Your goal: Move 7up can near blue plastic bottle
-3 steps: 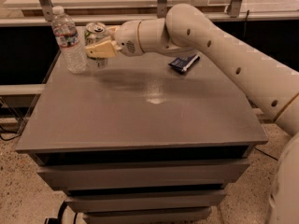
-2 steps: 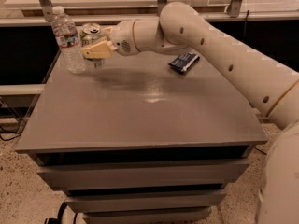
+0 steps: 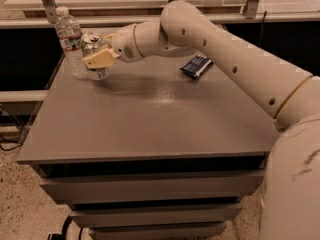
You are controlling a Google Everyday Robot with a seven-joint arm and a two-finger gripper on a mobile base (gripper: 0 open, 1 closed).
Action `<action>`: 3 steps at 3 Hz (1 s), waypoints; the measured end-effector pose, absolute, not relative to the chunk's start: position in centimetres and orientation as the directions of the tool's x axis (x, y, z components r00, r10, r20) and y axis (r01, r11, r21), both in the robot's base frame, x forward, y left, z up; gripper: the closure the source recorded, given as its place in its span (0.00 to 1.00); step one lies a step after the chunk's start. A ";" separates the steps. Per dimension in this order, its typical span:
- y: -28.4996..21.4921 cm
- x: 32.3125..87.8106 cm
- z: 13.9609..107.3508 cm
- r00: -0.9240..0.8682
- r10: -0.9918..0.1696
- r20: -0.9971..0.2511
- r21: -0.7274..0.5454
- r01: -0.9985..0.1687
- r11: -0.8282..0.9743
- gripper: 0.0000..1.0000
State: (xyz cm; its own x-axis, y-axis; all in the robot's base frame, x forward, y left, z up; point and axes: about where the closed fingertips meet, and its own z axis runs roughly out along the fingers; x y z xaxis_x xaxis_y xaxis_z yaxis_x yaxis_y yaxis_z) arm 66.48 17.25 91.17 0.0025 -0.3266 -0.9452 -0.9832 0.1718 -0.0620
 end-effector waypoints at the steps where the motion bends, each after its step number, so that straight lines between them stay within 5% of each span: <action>1: 17.5 66.4 90.2 -0.009 -0.345 -0.939 -0.050 -0.986 0.162 0.22; 2: 17.5 66.5 89.5 -0.015 -0.360 -0.933 -0.044 -0.987 0.157 0.01; 3: 17.3 66.7 89.3 -0.017 -0.369 -0.929 -0.045 -0.987 0.157 0.00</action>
Offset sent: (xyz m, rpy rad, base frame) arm 0.0036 -0.0035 -0.0230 -0.0553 0.0308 0.0078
